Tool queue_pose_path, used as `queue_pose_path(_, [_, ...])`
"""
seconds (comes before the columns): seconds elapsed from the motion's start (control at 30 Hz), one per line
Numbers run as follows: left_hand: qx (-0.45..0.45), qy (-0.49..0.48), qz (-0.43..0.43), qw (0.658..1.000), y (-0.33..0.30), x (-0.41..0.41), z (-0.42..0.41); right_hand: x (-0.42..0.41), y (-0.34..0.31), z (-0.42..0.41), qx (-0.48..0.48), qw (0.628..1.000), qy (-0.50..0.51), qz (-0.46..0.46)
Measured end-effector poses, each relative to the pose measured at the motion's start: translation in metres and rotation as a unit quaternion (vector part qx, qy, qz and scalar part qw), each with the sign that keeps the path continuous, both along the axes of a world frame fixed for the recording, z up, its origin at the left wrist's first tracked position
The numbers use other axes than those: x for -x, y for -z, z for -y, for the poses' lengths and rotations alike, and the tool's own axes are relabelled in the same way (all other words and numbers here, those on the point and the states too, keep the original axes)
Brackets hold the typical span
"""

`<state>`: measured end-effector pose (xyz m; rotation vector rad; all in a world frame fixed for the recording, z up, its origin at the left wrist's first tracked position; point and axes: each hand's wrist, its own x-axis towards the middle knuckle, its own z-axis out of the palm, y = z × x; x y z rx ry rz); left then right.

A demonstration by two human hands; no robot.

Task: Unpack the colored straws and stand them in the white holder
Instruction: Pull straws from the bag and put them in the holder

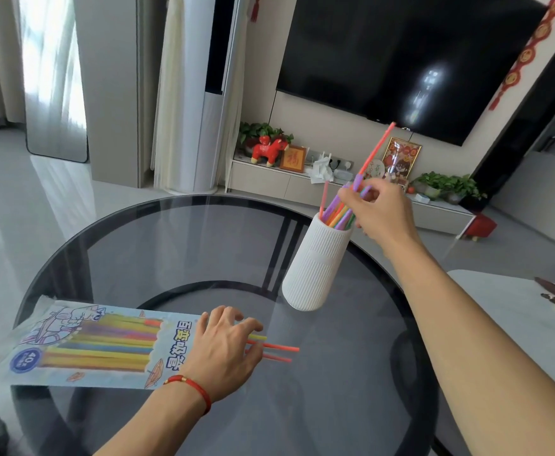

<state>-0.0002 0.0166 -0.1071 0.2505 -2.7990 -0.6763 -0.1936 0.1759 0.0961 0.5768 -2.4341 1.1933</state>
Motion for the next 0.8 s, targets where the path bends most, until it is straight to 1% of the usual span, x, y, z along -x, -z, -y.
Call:
queue_pose_path(0.1, [0.001,-0.003,-0.007,1.0,-0.001,0.001,0.001,0.0,-0.002,-0.001,0.014,0.997,0.021,-0.075])
queue_pose_path(0.17, [0.001,-0.002,-0.008,1.0,-0.002,0.001,0.001,-0.001,0.0,-0.002,-0.006,0.991,0.022,-0.135])
queue_pose_path(0.23, [0.002,-0.001,-0.011,1.0,-0.002,0.001,0.001,-0.002,0.003,-0.002,-0.031,0.985,0.009,-0.168])
queue_pose_path(0.27, [0.001,-0.001,-0.014,1.0,-0.002,0.0,0.0,-0.001,0.004,-0.001,-0.052,0.985,-0.001,-0.166])
queue_pose_path(0.33, [-0.005,-0.002,-0.015,1.0,-0.003,0.0,0.001,0.001,0.007,0.001,-0.123,0.984,-0.034,-0.121])
queue_pose_path(0.4, [-0.009,-0.002,-0.014,1.0,-0.004,-0.001,0.001,0.003,0.012,0.001,-0.198,0.975,-0.065,-0.074])
queue_pose_path(0.43, [-0.013,-0.002,-0.017,1.0,-0.005,-0.001,0.002,0.003,0.012,-0.001,-0.214,0.972,-0.076,-0.068])
queue_pose_path(0.47, [-0.017,-0.002,-0.023,1.0,-0.007,-0.002,0.002,0.002,0.01,-0.002,-0.21,0.971,-0.084,-0.07])
queue_pose_path(0.53, [-0.026,-0.006,-0.032,0.999,-0.012,-0.002,0.003,0.0,0.006,-0.004,-0.172,0.977,-0.098,-0.08])
queue_pose_path(0.6, [-0.035,-0.003,-0.036,0.999,-0.019,-0.005,0.007,-0.003,0.002,-0.007,-0.124,0.981,-0.09,-0.118])
queue_pose_path(0.67, [-0.016,0.018,-0.022,0.999,-0.025,-0.01,0.013,-0.009,0.001,-0.013,-0.053,0.981,-0.058,-0.175])
queue_pose_path(0.73, [0.045,0.048,0.037,0.997,-0.027,-0.016,0.02,-0.022,0.006,-0.019,-0.003,0.965,-0.047,-0.26])
queue_pose_path(0.8, [0.098,0.066,0.13,0.984,-0.024,-0.023,0.027,-0.039,0.022,-0.026,-0.028,0.933,-0.074,-0.351])
